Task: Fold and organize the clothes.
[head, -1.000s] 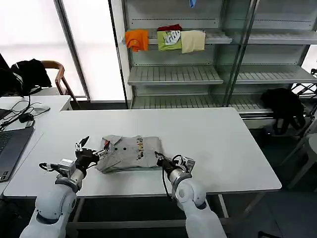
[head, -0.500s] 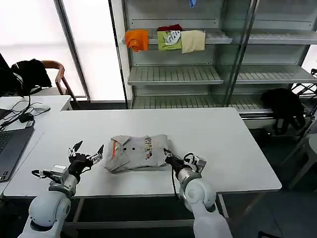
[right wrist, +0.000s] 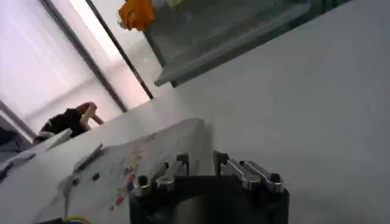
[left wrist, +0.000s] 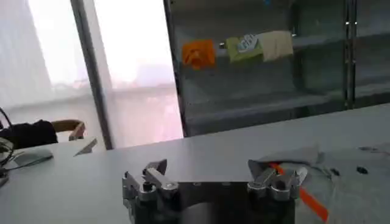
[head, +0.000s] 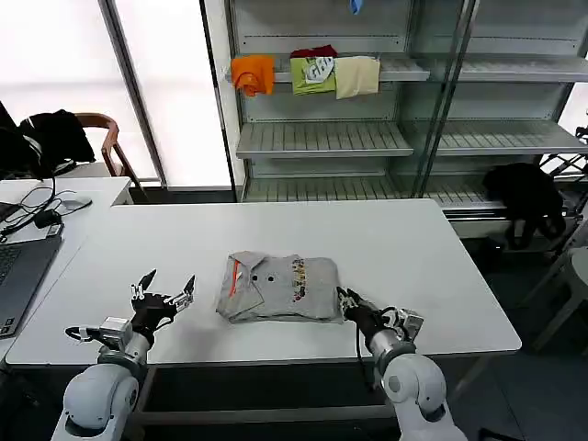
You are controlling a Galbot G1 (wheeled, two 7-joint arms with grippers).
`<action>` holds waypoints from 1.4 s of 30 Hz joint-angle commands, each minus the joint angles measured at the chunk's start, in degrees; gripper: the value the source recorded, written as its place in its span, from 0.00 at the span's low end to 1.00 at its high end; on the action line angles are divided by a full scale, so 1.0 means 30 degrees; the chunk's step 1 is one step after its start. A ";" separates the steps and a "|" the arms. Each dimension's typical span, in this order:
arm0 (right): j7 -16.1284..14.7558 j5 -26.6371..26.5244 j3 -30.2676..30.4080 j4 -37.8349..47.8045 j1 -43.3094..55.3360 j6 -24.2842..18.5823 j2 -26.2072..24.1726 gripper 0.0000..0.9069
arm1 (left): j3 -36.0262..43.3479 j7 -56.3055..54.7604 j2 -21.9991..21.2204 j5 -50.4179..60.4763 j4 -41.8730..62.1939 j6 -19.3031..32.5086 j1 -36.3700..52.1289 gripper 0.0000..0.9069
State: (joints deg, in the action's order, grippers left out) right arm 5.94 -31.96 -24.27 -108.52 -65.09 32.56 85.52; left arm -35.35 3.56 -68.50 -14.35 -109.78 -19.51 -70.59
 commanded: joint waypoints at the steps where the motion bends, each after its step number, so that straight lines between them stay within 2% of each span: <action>1: -0.2560 0.8661 -0.2302 -0.1856 -0.1723 -0.2142 -0.2358 1.00 | -0.0833 -0.0335 0.0017 -0.2502 0.0347 0.1326 -0.0376 1.00; 5: -0.2635 0.7471 -0.3956 -0.2386 -0.1899 -0.2440 -0.3642 1.00 | -0.1231 -0.0352 0.0157 -0.4047 0.0530 0.1906 -0.0438 1.00; 9: -0.2662 0.6573 -0.5030 -0.3082 -0.2307 -0.2044 -0.4403 1.00 | -0.1346 -0.0360 0.0223 -0.4672 0.0662 0.2590 -0.0435 1.00; 11: -0.2390 0.6574 -0.5136 -0.3380 -0.2433 -0.1801 -0.4481 1.00 | -0.1355 -0.0369 0.0188 -0.4657 0.0582 0.2659 -0.0434 1.00; 14: -0.3307 0.7637 -0.5458 -0.3906 -0.2954 -0.1445 -0.4509 1.00 | -0.1354 -0.0395 0.0055 -0.4623 0.0314 0.2620 -0.0427 1.00; 16: -0.3303 1.0042 -0.5203 -0.4322 -0.3353 -0.1434 -0.4464 1.00 | -0.1308 -0.0493 -0.0040 -0.4447 0.0013 0.2578 -0.0507 1.00; 19: -0.3332 1.0870 -0.4889 -0.4797 -0.3583 -0.1103 -0.4398 1.00 | -0.1136 -0.0673 -0.0195 -0.3933 -0.0459 0.2563 -0.0618 1.00; 26: -0.3482 1.0430 -0.4140 -0.4980 -0.3042 -0.0652 -0.4186 1.00 | -0.0851 -0.0678 -0.0450 -0.3899 -0.0881 0.2292 -0.1055 1.00; 35: -0.3380 1.1129 -0.2663 -0.5342 -0.2479 -0.0062 -0.3908 1.00 | -0.1005 -0.0676 -0.0484 -0.3942 -0.1084 0.2063 -0.1401 1.00; 42: -0.3462 0.9495 -0.2377 -0.5095 -0.2062 -0.0067 -0.3669 1.00 | -0.1294 -0.0773 -0.0368 -0.3935 -0.2060 0.1905 -0.1949 1.00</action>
State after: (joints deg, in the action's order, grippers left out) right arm -4.06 -1.55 -33.46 -123.59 -72.20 31.63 74.32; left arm -38.85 1.40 -69.64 -25.95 -113.15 -13.59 -75.15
